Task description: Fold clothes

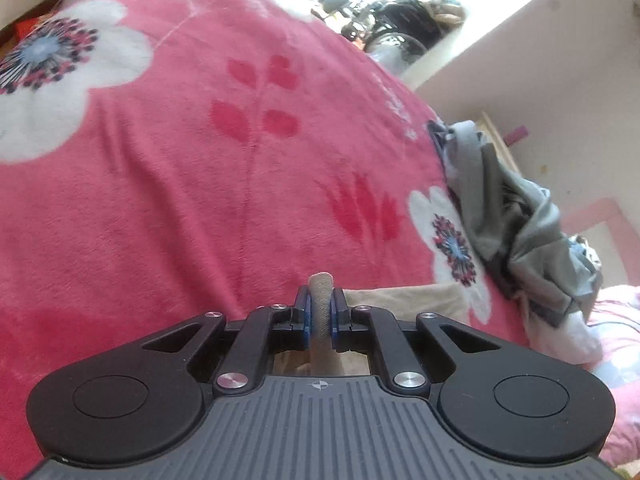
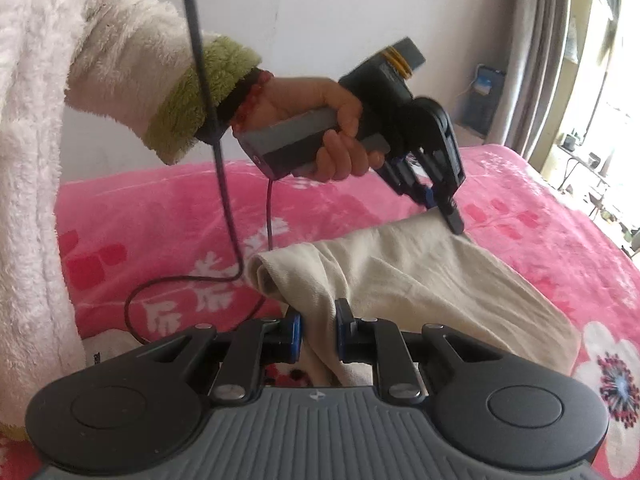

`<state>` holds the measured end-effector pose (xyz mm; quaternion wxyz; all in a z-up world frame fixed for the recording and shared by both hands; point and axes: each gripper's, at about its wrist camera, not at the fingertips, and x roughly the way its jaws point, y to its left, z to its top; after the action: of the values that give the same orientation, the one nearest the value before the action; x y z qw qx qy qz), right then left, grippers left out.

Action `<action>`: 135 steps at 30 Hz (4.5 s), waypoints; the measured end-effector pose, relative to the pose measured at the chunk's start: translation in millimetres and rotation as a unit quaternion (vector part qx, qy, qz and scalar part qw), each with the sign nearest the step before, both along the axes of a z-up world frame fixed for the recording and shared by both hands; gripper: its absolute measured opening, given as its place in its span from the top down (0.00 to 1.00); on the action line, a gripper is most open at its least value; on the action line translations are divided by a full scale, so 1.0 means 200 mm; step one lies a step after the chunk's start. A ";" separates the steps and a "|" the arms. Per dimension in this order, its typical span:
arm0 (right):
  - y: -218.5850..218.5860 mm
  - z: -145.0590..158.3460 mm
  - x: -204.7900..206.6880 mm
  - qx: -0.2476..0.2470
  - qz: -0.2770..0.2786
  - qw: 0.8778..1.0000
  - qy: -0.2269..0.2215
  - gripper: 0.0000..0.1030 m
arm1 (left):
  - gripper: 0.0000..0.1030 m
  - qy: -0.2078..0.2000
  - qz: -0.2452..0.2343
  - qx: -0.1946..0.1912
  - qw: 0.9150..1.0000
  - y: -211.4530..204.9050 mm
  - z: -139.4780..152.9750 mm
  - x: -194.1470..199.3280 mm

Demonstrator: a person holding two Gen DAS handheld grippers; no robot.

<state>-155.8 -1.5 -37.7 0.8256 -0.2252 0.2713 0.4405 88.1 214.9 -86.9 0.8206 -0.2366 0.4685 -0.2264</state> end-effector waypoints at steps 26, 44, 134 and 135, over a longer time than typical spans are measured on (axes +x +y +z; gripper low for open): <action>0.13 -0.26 -0.02 -0.038 0.005 0.999 -0.002 0.68 | 0.77 -0.101 -0.081 0.107 0.986 -0.25 0.07 -0.32; -0.50 0.11 -0.01 -0.043 -0.103 0.993 0.025 0.59 | 0.80 -0.103 -0.063 0.094 0.988 -0.23 -0.08 -0.32; -0.06 -0.15 0.14 0.047 0.075 0.987 0.138 0.98 | 0.77 -0.144 -0.146 0.109 0.973 -0.40 -0.11 -0.06; -0.04 -0.12 0.10 0.046 0.094 0.986 0.127 0.98 | 0.77 -0.144 -0.145 0.109 0.973 -0.40 -0.11 -0.06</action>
<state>-135.2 -10.0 -62.6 0.7488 -0.1537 0.3314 0.5530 77.0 134.2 -109.5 0.8589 -0.0400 0.3962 -0.3220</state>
